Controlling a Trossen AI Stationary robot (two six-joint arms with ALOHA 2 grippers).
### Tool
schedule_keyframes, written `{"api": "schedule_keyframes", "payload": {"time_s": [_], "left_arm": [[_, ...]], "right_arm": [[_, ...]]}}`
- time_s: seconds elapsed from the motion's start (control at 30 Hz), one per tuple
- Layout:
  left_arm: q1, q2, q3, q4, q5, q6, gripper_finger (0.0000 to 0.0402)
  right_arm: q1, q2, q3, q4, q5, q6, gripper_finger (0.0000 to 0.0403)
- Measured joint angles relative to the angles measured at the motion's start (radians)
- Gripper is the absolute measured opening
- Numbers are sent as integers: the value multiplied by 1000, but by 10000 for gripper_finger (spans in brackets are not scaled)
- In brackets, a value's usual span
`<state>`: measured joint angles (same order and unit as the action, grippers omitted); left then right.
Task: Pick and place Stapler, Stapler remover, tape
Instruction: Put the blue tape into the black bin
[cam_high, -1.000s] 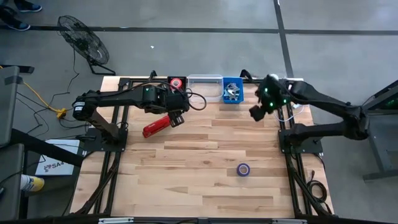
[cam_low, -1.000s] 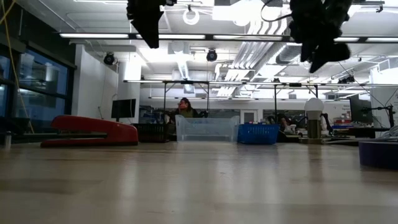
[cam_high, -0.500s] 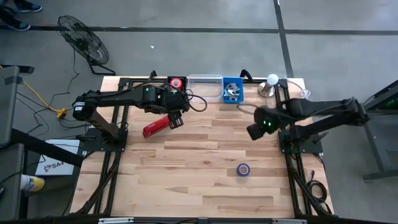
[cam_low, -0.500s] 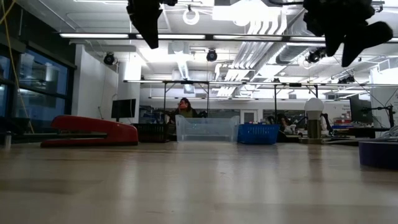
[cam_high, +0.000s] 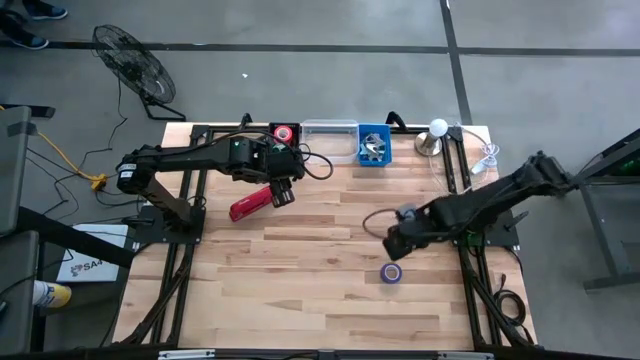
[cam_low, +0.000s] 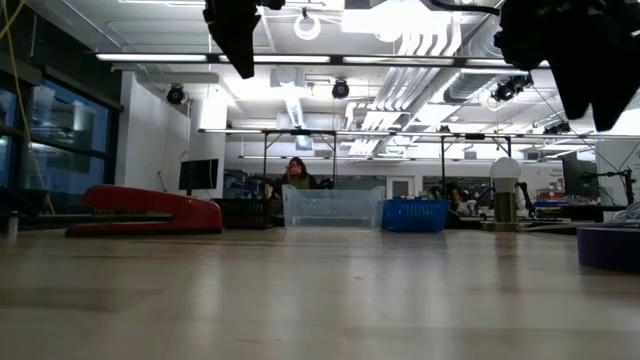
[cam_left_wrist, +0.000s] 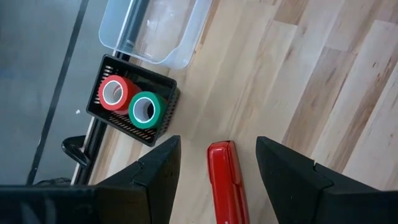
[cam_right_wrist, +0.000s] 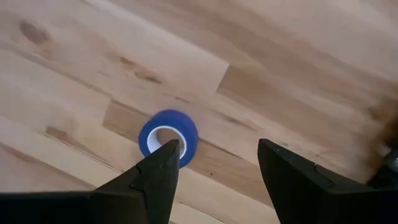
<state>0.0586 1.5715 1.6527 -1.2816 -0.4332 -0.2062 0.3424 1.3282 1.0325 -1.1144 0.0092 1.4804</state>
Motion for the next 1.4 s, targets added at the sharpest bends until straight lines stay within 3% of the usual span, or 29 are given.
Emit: {"api": "schedule_keyframes", "payload": {"time_s": [0.6, 1.03, 1.4], "left_arm": [[0, 0, 0, 0, 0, 0, 204], [0, 0, 0, 0, 8, -7, 204], [0, 0, 0, 0, 13, -7, 204]], "right_arm": [[146, 322, 0, 145, -84, 94, 209], [146, 336, -8, 188, -24, 140, 209], [164, 330, -177, 432, -77, 223, 208]]}}
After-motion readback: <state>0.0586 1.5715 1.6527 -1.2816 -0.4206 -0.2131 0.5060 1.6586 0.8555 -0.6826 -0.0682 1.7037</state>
